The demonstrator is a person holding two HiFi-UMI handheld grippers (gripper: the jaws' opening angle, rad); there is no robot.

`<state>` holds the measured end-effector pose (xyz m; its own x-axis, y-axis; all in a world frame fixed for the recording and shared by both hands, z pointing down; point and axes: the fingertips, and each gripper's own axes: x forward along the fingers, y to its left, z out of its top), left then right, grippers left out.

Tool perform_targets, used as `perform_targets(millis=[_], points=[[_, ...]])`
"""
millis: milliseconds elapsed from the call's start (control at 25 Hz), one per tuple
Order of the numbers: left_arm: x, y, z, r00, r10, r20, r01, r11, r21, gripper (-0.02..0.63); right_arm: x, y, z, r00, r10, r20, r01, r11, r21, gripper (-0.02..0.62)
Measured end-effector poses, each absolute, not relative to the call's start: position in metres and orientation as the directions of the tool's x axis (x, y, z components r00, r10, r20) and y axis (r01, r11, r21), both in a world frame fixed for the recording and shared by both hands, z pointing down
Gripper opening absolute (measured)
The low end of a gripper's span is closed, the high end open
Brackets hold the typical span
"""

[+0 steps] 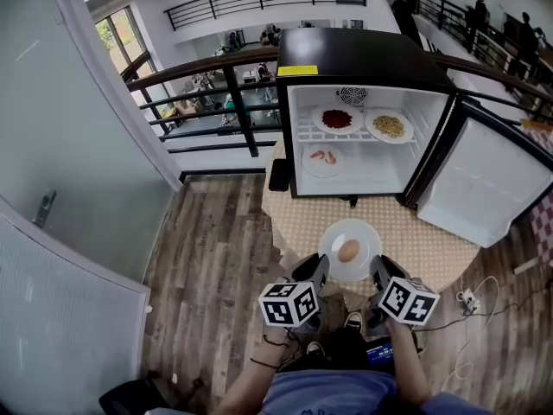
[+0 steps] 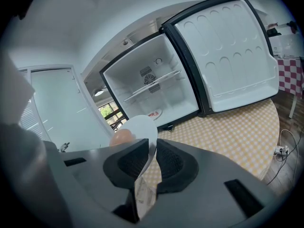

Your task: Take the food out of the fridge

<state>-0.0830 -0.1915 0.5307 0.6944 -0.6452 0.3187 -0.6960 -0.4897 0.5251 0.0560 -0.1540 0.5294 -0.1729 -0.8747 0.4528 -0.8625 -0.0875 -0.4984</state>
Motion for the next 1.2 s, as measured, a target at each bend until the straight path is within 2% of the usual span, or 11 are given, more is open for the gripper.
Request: perform_targets(millis=[440, 1200], points=[[-0.088, -0.169, 0.526, 0.685, -0.66, 0.31, -0.695, -0.464, 0.549, 0.077, 0.053, -0.137, 0.525, -0.201, -0.868, 0.454, -0.863, -0.062, -0.501, 0.063], [-0.012, -0.045, 0.521, 0.63, -0.722, 0.287, -0.719, -0.402, 0.568, 0.077, 0.13, -0.019, 0.519, -0.266, -0.853, 0.449, -0.859, -0.001, -0.512, 0.063]])
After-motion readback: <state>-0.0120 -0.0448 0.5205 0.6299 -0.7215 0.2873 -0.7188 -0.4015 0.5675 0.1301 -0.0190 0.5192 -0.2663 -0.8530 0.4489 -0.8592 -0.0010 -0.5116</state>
